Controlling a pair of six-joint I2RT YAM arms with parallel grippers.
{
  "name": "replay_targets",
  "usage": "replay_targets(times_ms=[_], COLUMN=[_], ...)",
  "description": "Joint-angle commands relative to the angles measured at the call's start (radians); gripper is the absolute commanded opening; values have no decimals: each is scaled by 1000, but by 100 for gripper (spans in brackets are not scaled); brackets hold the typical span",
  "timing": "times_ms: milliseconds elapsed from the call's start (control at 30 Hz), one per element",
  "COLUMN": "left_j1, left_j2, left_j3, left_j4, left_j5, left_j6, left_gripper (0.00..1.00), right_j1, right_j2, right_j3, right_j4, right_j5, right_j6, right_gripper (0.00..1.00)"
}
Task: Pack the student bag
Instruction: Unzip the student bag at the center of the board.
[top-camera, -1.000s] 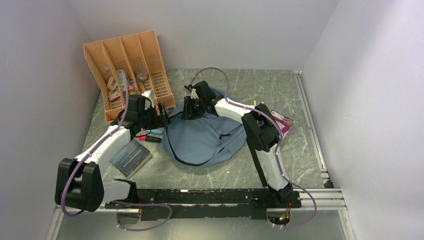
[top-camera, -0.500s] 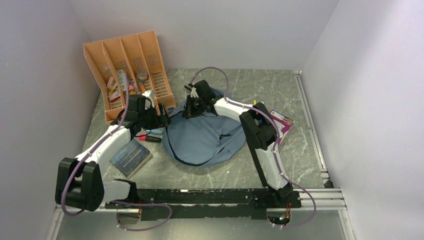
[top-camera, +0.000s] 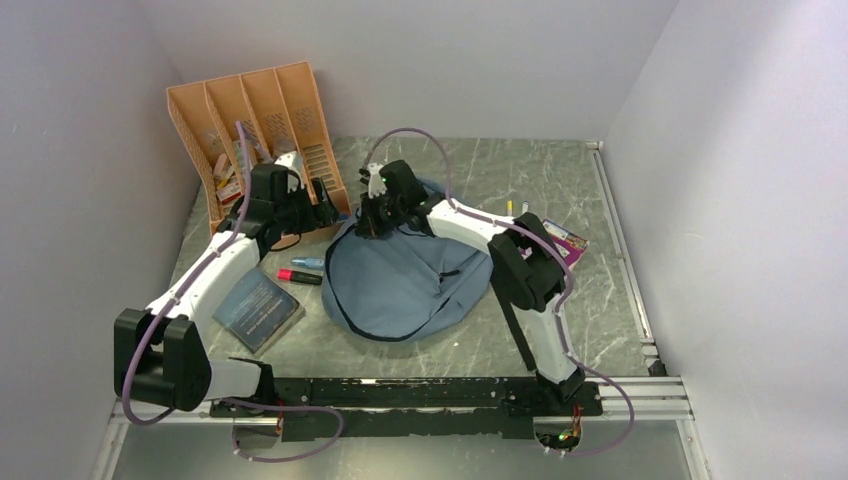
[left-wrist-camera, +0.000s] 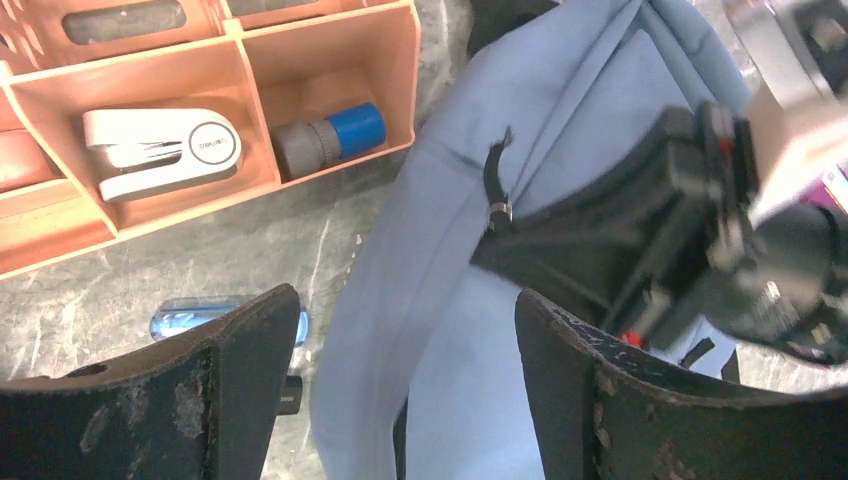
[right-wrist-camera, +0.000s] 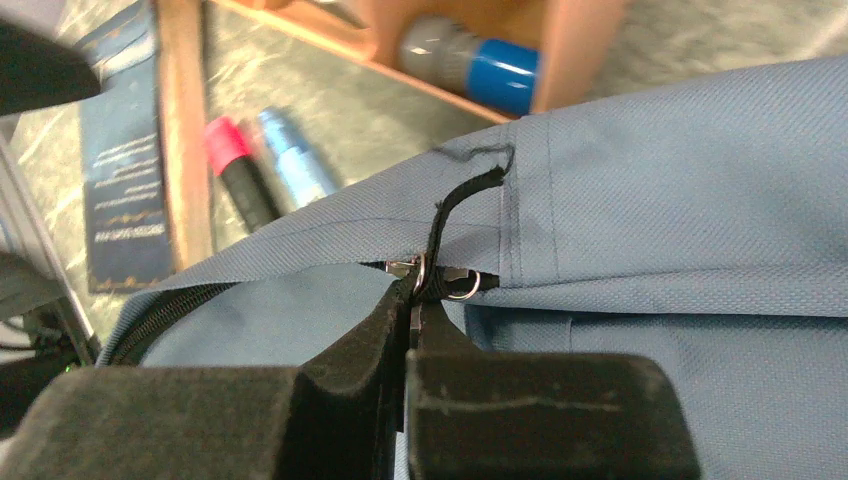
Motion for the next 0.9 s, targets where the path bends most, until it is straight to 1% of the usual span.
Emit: replay_targets(times_ms=[0, 100, 200, 333, 567, 700, 767, 867], left_j1=[4, 6, 6, 6, 5, -3, -12, -32], left_j2=[38, 52, 49, 45, 55, 63, 72, 96], left_j3=[39, 43, 31, 0, -51, -63, -55, -37], left_j4=[-19, -18, -11, 10, 21, 57, 62, 46], left_j5=[-26, 3, 20, 97, 194, 273, 287, 272], left_j6=[-24, -25, -25, -11, 9, 12, 16, 35], left_gripper=[83, 82, 81, 81, 81, 81, 81, 81], right_j1=[75, 110, 118, 117, 118, 117, 118, 118], right_j2=[-105, -154, -200, -245, -293, -287, -288, -301], right_j3=[-40, -98, -167, -232, -297, -295, -301, -315], right_j4=[58, 99, 167, 195, 217, 208, 219, 242], right_j5=[-32, -36, -73, -96, -116, -132, -143, -155], right_j6=[-113, -143, -135, -146, -170, -176, -171, -167], right_gripper=[0, 0, 0, 0, 0, 0, 0, 0])
